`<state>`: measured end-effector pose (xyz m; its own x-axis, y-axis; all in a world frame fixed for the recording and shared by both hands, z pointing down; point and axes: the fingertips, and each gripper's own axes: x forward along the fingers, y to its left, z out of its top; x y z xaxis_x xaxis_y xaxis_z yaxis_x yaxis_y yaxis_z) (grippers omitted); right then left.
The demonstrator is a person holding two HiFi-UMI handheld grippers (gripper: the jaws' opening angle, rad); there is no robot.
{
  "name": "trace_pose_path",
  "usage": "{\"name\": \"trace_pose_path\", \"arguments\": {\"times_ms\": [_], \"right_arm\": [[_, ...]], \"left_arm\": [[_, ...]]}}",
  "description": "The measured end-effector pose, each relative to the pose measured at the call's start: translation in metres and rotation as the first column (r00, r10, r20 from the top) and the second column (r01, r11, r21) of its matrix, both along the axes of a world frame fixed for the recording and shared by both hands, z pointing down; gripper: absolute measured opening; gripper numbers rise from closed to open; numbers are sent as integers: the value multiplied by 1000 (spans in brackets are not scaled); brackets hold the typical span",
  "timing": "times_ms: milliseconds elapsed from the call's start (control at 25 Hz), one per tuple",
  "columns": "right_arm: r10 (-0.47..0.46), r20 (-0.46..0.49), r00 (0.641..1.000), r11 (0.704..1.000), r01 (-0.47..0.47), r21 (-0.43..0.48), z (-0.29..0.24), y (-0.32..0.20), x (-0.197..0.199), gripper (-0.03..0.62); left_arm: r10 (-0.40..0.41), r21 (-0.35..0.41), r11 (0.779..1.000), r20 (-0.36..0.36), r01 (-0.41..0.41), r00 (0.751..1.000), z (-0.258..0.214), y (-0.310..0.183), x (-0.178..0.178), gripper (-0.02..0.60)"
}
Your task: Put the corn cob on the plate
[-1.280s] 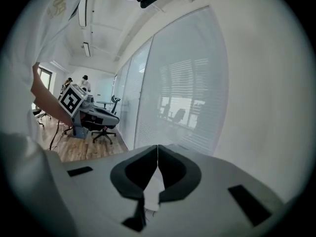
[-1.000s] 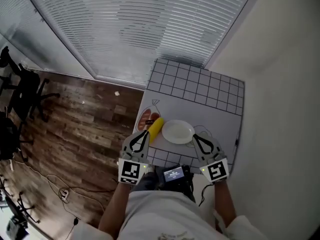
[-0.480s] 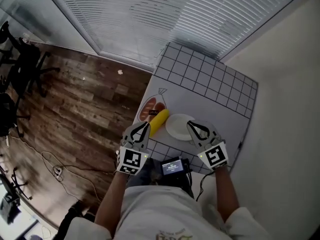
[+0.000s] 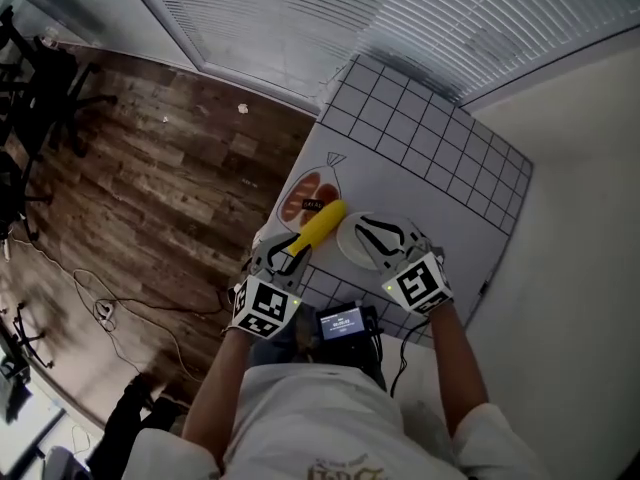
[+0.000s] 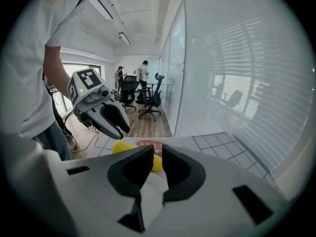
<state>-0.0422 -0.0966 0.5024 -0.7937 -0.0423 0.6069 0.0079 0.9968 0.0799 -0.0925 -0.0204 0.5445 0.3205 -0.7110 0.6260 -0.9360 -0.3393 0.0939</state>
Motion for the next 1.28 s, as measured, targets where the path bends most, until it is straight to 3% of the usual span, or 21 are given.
{"name": "trace_pose_path", "arguments": {"times_ms": [200, 520, 600, 880, 1000, 1120, 1280], "right_arm": [[-108, -77, 991, 994, 109, 12, 24, 6, -10, 83], [-323, -196, 926, 945, 327, -14, 59, 22, -25, 176], [-385, -225, 895, 918, 396, 3, 67, 25, -28, 210], [-578, -312, 754, 783, 620, 49, 79, 45, -42, 272], [-628, -338, 701, 735, 677, 38, 84, 51, -45, 275], [-658, -349, 667, 710, 705, 9, 88, 51, -45, 275], [-690, -441, 575, 639, 770, 4, 102, 52, -40, 291]], "left_arm": [[7, -14, 1000, 4, -7, 1000, 10, -2, -1, 117], [37, -98, 994, -27, -40, 999, 30, 4, 2, 178], [26, -106, 994, -52, -31, 998, 32, 3, 1, 186], [22, -157, 987, -119, -40, 993, 33, 5, 4, 230], [41, -177, 982, -100, -59, 994, 35, 4, 9, 232], [60, -189, 979, -82, -75, 995, 44, 0, 13, 235], [53, -196, 978, -76, -67, 996, 50, 0, 12, 241]]}}
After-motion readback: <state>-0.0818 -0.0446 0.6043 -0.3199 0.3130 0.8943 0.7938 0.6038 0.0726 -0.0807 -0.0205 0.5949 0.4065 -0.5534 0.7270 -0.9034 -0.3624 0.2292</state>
